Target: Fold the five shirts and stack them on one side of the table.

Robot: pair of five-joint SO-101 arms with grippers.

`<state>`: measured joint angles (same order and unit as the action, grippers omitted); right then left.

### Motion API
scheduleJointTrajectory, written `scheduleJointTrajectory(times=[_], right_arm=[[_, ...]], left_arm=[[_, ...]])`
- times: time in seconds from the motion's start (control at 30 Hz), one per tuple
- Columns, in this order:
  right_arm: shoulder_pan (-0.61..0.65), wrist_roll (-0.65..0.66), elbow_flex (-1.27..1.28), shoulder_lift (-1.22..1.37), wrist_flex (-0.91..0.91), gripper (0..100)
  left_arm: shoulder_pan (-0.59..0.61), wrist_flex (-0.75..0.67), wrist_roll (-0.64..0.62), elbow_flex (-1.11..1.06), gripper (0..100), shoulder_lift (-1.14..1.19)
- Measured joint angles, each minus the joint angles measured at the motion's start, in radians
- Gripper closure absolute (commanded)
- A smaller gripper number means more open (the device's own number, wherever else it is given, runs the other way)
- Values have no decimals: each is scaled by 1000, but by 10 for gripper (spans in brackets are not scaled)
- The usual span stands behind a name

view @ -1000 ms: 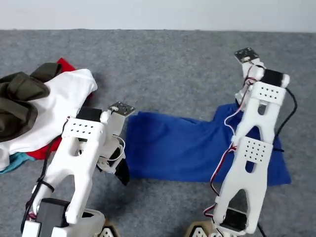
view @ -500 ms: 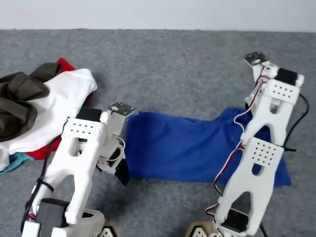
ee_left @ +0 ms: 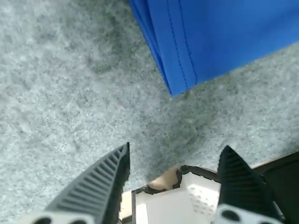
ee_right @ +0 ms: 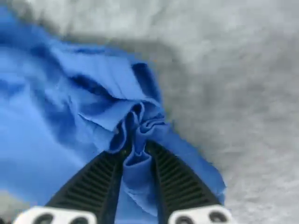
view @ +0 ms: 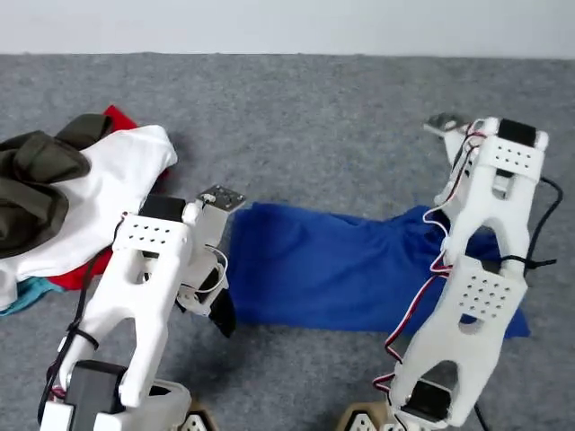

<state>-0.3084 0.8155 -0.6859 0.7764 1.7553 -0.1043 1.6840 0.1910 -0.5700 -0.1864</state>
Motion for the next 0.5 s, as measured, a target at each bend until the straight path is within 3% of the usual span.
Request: scheduleJointTrajectory(times=[0.3,0.5], right_arm=[[0,112,276,-143,0,976],[0,126,427,-215,0,808]], left_arm=[[0,0,0,0,706,0],[0,0,0,0,706,0]])
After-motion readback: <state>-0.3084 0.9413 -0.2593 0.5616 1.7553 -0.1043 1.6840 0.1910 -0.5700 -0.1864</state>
